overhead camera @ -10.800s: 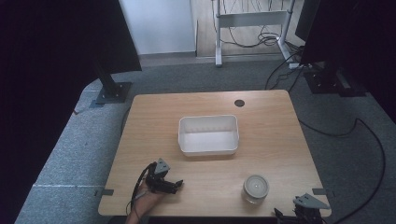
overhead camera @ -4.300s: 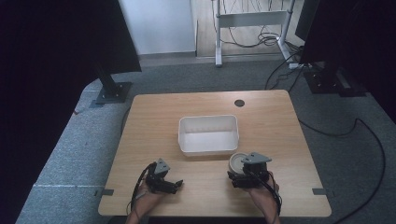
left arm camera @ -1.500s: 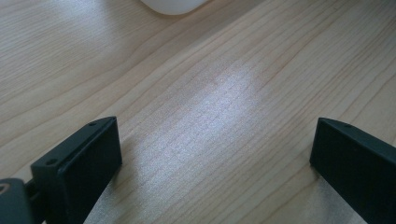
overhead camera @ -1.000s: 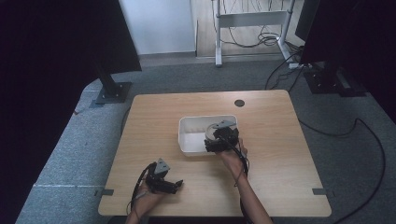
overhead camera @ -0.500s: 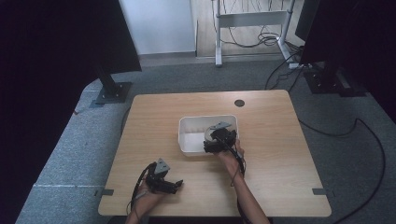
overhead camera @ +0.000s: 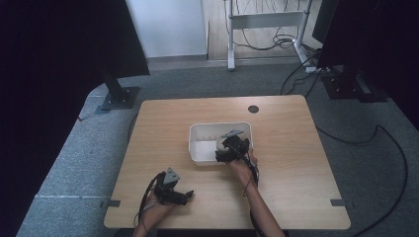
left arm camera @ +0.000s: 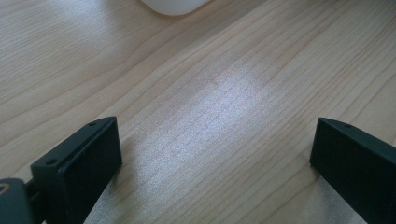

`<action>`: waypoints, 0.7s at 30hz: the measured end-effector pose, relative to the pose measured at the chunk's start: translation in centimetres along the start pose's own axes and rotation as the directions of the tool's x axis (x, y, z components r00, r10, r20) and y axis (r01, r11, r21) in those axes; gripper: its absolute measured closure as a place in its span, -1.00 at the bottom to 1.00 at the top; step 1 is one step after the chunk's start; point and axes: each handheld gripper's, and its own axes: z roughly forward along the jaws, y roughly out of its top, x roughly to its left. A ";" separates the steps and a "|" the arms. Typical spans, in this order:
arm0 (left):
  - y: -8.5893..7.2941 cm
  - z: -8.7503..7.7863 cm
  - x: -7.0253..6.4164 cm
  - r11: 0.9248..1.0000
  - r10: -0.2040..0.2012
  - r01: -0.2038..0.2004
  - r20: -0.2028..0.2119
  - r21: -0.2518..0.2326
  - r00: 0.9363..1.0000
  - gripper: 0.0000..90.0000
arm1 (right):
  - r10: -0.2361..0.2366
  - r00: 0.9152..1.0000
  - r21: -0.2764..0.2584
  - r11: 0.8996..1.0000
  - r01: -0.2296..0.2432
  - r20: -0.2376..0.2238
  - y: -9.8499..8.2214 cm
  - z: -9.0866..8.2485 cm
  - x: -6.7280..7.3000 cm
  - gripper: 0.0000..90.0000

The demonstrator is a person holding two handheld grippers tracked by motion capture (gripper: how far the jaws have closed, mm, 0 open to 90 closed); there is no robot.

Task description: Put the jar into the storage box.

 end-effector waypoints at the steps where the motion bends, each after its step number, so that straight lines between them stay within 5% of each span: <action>1: 0.0 0.0 0.0 1.000 0.000 0.000 0.000 0.000 1.000 -0.96 | 0.003 1.000 0.005 1.000 -0.003 -0.006 0.0 0.0 -0.1 -0.79; 21: 0.0 0.0 0.0 1.000 0.000 0.000 0.000 0.000 1.000 -0.96 | -0.018 1.000 -0.029 0.999 0.018 0.003 0.0 -0.5 0.1 -0.97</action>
